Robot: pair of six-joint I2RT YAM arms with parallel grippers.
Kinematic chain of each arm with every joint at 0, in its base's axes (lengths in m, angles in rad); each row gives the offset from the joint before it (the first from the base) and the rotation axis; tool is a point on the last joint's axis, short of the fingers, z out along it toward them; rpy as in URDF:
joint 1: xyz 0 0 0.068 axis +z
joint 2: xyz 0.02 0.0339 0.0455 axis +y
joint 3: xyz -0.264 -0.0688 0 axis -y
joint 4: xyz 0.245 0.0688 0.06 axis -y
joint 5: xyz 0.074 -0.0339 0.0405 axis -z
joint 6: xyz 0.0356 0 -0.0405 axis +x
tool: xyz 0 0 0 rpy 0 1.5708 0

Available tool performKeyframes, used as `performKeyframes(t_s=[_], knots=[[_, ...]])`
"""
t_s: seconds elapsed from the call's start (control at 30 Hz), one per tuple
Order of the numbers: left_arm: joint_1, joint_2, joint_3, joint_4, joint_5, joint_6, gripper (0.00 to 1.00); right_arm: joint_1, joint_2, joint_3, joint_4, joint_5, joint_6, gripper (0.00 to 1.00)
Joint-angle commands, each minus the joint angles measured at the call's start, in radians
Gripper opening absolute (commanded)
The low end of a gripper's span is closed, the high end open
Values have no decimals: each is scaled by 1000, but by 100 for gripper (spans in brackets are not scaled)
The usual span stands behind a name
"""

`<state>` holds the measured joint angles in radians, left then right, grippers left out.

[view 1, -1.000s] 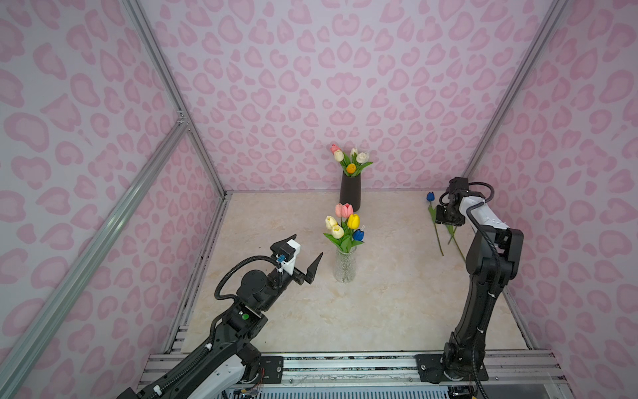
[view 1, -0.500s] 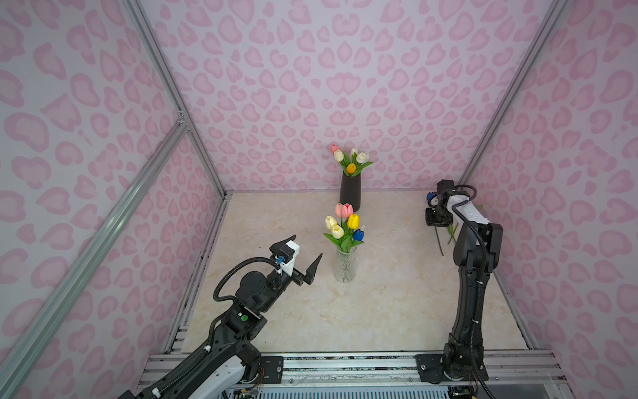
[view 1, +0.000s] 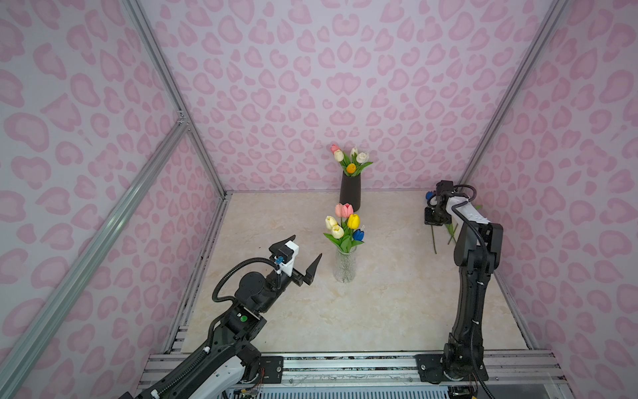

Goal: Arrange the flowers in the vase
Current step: 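Grasp the blue tulip stem with the right gripper and lift it, then carry the blue tulip upright to the glass vase and insert its stem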

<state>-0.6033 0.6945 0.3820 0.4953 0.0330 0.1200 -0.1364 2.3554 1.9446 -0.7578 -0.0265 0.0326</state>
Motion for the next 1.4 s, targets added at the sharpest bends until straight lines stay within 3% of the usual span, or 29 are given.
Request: performKeyframes(t_s=[0.0, 0.23, 0.37, 0.67, 0.87, 0.97, 1.2, 1.37], knots=[[0, 2, 11, 19, -18, -12, 97, 13, -132, -131, 87, -41, 27, 0], [0, 16, 14, 31, -44, -18, 97, 66, -576, -516, 337, -133, 109, 0], [0, 24, 17, 43, -66, -6, 97, 116, -840, -781, 618, -347, 171, 0], [1, 54, 47, 42, -66, 10, 97, 298, -1211, -1064, 1036, -590, 202, 0], [0, 65, 60, 52, -61, 7, 97, 413, -1296, -1155, 1282, -720, 206, 0], [0, 62, 61, 48, -60, 6, 97, 463, -1310, -1174, 1379, -730, 222, 0], [0, 60, 60, 50, -57, 3, 97, 649, -1279, -1268, 1761, -564, 253, 0], [0, 60, 69, 43, -46, 1, 97, 744, -1180, -1263, 1911, -487, 205, 0]])
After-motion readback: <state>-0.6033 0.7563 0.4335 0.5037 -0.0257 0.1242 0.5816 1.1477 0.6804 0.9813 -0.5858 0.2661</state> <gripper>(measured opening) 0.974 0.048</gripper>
